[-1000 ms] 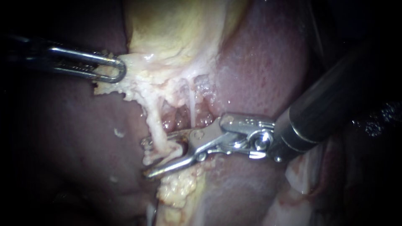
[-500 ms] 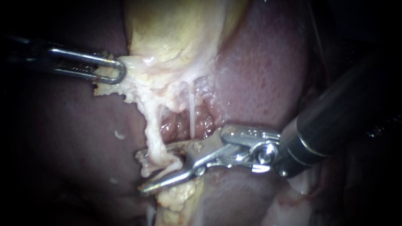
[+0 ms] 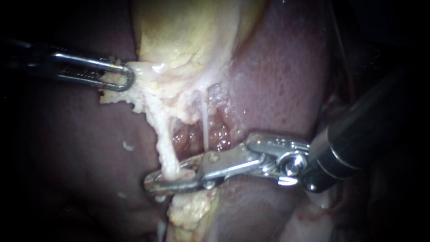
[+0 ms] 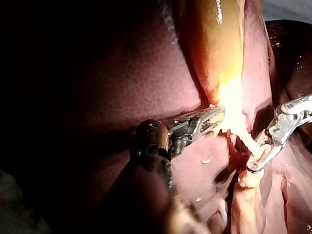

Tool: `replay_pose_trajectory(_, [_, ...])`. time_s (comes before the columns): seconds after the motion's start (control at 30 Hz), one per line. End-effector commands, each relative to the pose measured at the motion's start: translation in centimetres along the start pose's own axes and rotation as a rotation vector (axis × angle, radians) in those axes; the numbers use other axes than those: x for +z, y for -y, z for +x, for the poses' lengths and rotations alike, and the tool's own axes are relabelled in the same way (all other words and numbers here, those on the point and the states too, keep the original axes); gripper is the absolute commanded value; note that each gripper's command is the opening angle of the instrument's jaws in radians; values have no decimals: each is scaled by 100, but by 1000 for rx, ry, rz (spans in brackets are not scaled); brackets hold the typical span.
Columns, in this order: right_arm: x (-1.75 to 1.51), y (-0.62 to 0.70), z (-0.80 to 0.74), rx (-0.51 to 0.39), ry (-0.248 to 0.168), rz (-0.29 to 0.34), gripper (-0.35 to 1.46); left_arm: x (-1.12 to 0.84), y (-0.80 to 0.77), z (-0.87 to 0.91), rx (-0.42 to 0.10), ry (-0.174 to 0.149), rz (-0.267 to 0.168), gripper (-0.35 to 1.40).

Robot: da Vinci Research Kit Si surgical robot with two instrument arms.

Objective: Clipping second clip left tube

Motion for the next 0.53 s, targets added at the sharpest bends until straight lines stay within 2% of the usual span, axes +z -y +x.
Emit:
replay_pose_trajectory(0.03, [2,0,0,2,0,3,-35,0,0,0,0,0,0,-35])
replay_pose_trajectory(0.53, [2,-5,-7,5,3,4,-35,1,1,1,0,0,0,-35])
